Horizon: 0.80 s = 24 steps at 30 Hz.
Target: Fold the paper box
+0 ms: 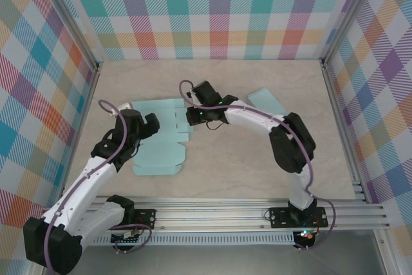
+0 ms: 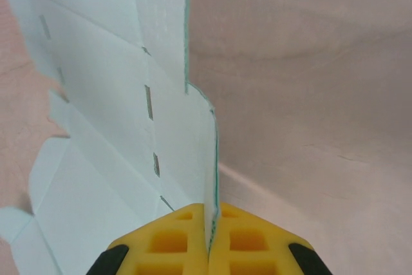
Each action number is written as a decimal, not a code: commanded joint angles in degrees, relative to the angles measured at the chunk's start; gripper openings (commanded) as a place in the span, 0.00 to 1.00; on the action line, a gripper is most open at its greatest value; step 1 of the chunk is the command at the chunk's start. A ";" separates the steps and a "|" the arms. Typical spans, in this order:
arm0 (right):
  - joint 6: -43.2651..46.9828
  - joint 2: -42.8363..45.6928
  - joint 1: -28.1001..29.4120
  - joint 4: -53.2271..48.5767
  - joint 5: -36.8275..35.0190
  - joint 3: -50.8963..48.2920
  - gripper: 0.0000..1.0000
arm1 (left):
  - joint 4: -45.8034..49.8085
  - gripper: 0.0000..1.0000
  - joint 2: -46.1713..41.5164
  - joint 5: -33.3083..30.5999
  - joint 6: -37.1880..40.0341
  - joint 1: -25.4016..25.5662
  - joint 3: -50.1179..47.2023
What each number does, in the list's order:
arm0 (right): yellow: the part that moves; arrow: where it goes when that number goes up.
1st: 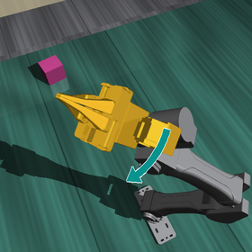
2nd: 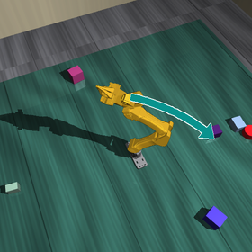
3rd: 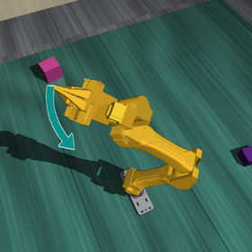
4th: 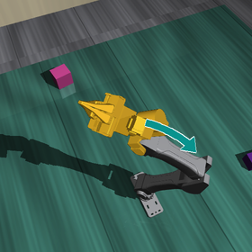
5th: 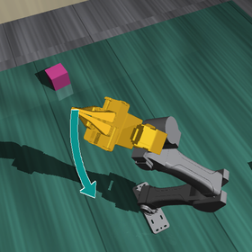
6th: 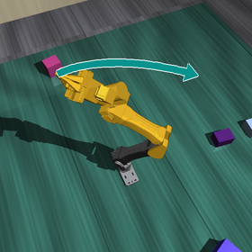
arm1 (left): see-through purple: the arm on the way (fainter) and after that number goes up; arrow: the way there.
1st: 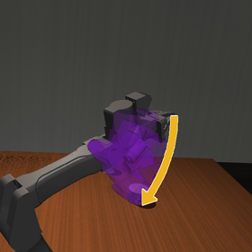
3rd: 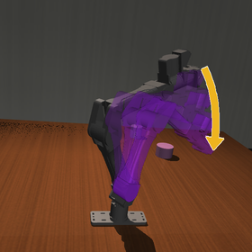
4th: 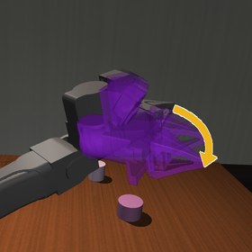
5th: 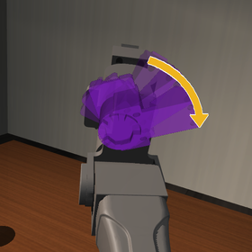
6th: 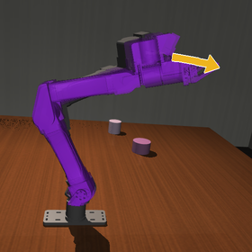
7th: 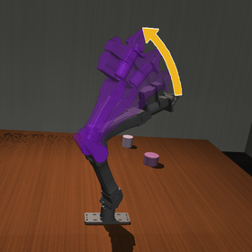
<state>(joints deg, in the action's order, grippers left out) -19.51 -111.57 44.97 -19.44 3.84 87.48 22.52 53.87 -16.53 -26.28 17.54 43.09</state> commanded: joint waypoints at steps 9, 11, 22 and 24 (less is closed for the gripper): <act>19.41 18.49 -3.04 -1.08 -5.71 -13.07 0.00 | -6.15 0.82 10.98 16.10 19.13 -6.14 12.66; 21.14 20.70 -4.11 -1.04 -5.60 -14.99 0.00 | -6.13 0.78 12.93 18.60 22.40 -6.88 14.85; 24.49 31.75 -12.06 1.12 2.59 -24.72 0.00 | -6.02 0.61 22.72 39.67 42.79 -7.30 19.86; 24.69 32.91 -12.94 1.44 3.46 -25.71 0.00 | -4.74 0.62 24.63 42.11 44.65 -7.34 20.96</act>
<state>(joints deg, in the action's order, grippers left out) 3.33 -80.86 32.67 -20.12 3.86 63.00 17.65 76.66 18.96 12.14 10.94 61.65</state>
